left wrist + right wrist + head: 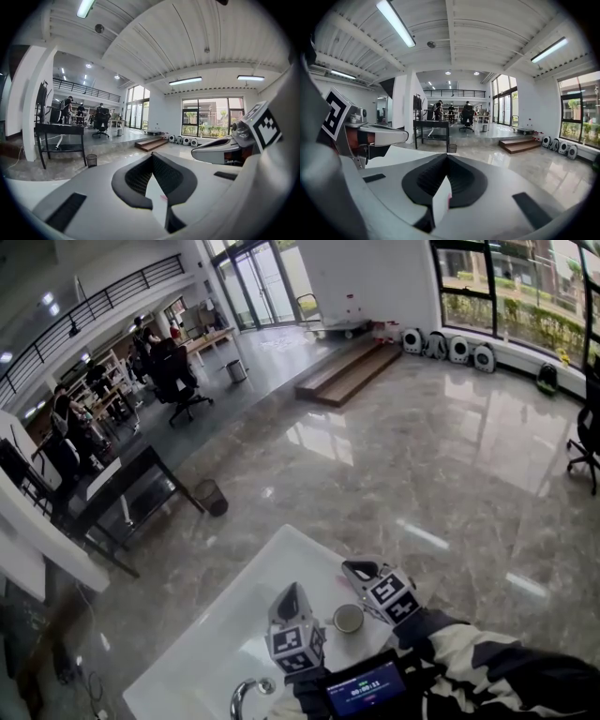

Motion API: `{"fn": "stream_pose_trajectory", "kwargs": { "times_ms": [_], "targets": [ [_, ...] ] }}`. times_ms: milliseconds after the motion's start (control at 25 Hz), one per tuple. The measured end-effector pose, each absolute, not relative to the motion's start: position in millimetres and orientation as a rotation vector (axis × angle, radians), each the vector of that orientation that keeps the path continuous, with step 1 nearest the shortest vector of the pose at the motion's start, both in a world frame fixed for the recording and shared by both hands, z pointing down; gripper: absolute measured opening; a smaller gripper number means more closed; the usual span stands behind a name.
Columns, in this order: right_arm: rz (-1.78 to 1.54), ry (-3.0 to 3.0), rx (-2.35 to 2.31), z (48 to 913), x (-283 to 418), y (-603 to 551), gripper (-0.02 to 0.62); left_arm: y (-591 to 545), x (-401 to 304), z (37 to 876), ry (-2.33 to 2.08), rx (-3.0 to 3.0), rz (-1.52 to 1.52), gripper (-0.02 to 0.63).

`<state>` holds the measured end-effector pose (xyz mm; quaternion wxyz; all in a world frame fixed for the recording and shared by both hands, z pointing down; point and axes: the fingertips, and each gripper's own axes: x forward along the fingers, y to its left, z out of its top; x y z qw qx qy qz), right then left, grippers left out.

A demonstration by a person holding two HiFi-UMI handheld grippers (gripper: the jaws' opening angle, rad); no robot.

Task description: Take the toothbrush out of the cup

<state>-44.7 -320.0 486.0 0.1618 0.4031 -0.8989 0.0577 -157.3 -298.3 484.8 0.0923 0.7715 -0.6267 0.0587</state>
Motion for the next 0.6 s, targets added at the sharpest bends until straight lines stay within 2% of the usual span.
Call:
{"fn": "stream_pose_trajectory", "kwargs": {
  "times_ms": [600],
  "targets": [
    [0.146, -2.545, 1.149, 487.0, -42.1, -315.7, 0.0, -294.9, -154.6, 481.2, -1.849, 2.314, 0.16, 0.005]
  ]
}}
